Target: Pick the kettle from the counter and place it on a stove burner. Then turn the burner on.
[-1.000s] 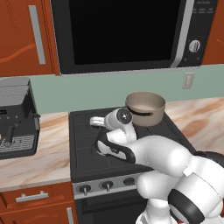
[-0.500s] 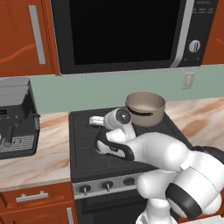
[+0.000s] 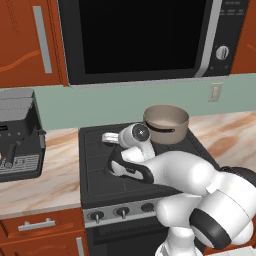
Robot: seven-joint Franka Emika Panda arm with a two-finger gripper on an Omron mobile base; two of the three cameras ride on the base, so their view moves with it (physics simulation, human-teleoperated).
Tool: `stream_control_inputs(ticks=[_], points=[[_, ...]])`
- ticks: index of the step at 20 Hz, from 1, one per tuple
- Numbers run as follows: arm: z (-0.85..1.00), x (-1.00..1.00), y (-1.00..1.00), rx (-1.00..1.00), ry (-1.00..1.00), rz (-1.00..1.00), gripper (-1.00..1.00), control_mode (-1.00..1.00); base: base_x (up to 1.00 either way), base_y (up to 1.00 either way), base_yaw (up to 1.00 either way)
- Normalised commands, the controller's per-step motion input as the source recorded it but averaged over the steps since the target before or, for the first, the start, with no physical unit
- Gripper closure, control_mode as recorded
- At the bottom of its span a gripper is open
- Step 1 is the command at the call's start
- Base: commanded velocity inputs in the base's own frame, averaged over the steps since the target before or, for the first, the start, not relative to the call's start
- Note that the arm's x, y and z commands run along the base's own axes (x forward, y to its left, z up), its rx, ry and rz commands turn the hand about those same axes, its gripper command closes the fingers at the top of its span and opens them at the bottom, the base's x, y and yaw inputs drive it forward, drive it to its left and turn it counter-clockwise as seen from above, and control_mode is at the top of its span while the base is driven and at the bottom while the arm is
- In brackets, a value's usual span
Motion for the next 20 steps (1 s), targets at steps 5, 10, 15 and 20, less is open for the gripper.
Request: stream_control_inputs(ticks=[5,10,15,20], points=[[0.0,0.0,0.0,0.0,0.0,0.0,-1.0,-1.0,0.0,0.0,0.0],[0.0,0.0,0.0,0.0,0.0,0.0,-1.0,-1.0,0.0,0.0,0.0],[0.52,0.0,0.02,0.0,0.0,0.0,-1.0,-1.0,0.0,0.0,0.0],[1.0,-0.11,0.07,0.0,0.0,0.0,-1.0,-1.0,0.0,0.0,0.0]])
